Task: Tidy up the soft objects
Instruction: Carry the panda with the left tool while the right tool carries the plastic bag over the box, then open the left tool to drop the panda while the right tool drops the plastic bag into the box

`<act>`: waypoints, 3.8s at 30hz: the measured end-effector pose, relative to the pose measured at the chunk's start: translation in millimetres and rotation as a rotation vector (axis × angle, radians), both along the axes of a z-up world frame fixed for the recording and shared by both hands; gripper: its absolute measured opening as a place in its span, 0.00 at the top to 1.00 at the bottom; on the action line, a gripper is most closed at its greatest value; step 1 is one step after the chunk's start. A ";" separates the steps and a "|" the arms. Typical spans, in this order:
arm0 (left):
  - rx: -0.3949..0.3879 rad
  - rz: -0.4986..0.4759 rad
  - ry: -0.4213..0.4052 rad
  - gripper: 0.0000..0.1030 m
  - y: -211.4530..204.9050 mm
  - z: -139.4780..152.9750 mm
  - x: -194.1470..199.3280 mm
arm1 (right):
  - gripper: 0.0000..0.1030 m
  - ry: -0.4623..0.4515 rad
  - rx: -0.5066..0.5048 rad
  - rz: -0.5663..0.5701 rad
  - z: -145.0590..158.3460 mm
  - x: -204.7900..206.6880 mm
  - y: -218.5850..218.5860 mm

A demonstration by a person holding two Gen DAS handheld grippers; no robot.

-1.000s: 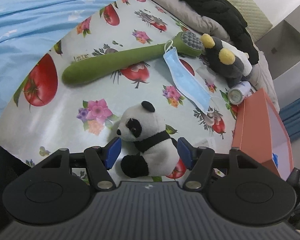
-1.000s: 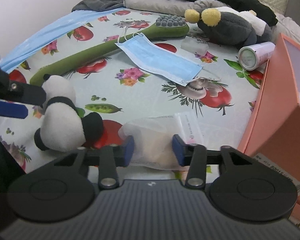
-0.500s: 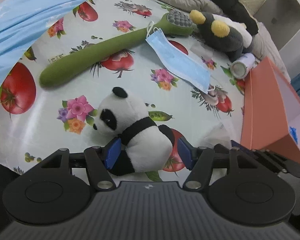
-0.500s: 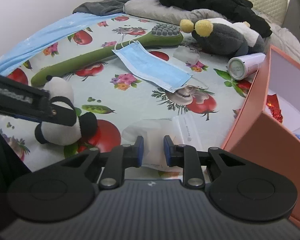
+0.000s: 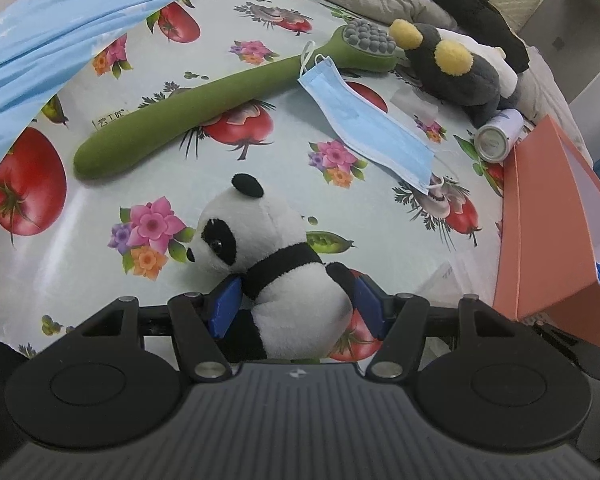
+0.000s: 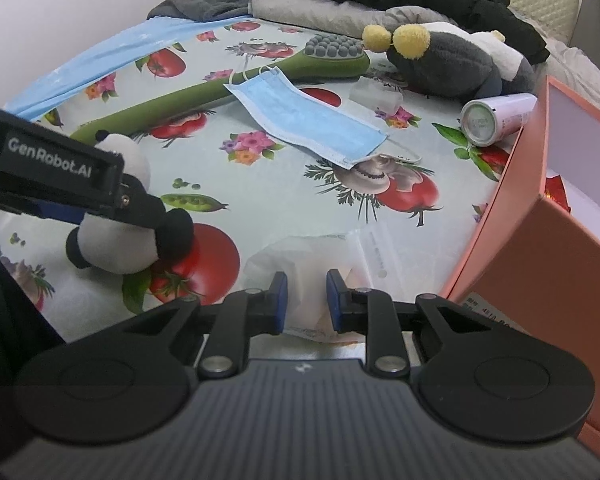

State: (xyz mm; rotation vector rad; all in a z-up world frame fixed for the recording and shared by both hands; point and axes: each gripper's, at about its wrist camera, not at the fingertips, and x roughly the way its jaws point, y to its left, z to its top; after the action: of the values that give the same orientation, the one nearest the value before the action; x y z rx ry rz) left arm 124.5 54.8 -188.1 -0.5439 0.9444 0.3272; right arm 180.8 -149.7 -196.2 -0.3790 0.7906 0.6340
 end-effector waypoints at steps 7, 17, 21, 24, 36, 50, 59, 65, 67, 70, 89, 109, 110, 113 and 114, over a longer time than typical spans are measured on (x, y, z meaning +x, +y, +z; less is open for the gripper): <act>-0.014 0.007 -0.011 0.42 5.6 -3.2 1.2 | 0.78 -0.018 -0.020 0.010 -4.3 -1.0 4.0; -0.031 -0.049 -0.079 0.45 7.2 16.7 -6.0 | 0.88 -0.043 0.005 -0.014 23.2 -6.2 1.5; -0.026 -0.090 -0.104 0.45 5.5 32.3 -7.7 | 0.88 -0.071 0.026 -0.041 42.4 -12.4 -2.1; -0.006 -0.124 -0.129 0.45 1.5 47.4 -10.4 | 0.88 -0.084 0.057 -0.063 58.6 -16.6 -5.4; 0.031 -0.204 -0.238 0.45 -13.5 113.5 -29.1 | 0.88 -0.165 0.178 -0.112 126.6 -41.6 -26.1; 0.050 -0.366 -0.348 0.45 -71.3 178.1 -23.2 | 0.88 -0.252 0.256 -0.206 181.7 -61.2 -70.4; 0.027 -0.494 -0.371 0.44 -121.1 189.0 -2.5 | 0.88 -0.285 0.243 -0.313 195.8 -63.2 -115.6; -0.004 -0.561 -0.348 0.45 -149.7 180.9 15.1 | 0.88 -0.275 0.241 -0.378 192.6 -62.0 -141.9; -0.005 -0.576 -0.341 0.45 -157.1 178.3 20.6 | 0.88 -0.265 0.250 -0.397 188.2 -59.8 -149.7; -0.010 -0.604 -0.318 0.45 -167.2 171.0 36.0 | 0.88 -0.251 0.248 -0.425 178.6 -54.7 -156.4; -0.020 -0.681 -0.195 0.44 -211.4 121.9 151.9 | 0.88 -0.159 0.282 -0.559 133.8 19.8 -205.9; -0.006 -0.697 -0.091 0.31 -221.3 91.2 201.5 | 0.59 -0.038 0.215 -0.615 93.0 78.8 -214.7; -0.005 -0.699 -0.101 0.31 -220.9 93.6 199.9 | 0.53 -0.043 0.220 -0.616 94.0 77.2 -215.6; 0.008 -0.694 -0.133 0.31 -219.3 102.3 193.5 | 0.53 -0.060 0.240 -0.617 98.7 72.0 -217.3; 0.017 -0.693 -0.145 0.31 -218.9 105.7 190.4 | 0.53 -0.063 0.248 -0.615 100.3 70.6 -217.8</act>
State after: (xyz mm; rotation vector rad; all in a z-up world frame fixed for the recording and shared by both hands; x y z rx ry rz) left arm 314.9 -164.1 -82.4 -0.1963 0.9296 -0.3236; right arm 251.4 -367.4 -95.9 0.0778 0.7094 0.1367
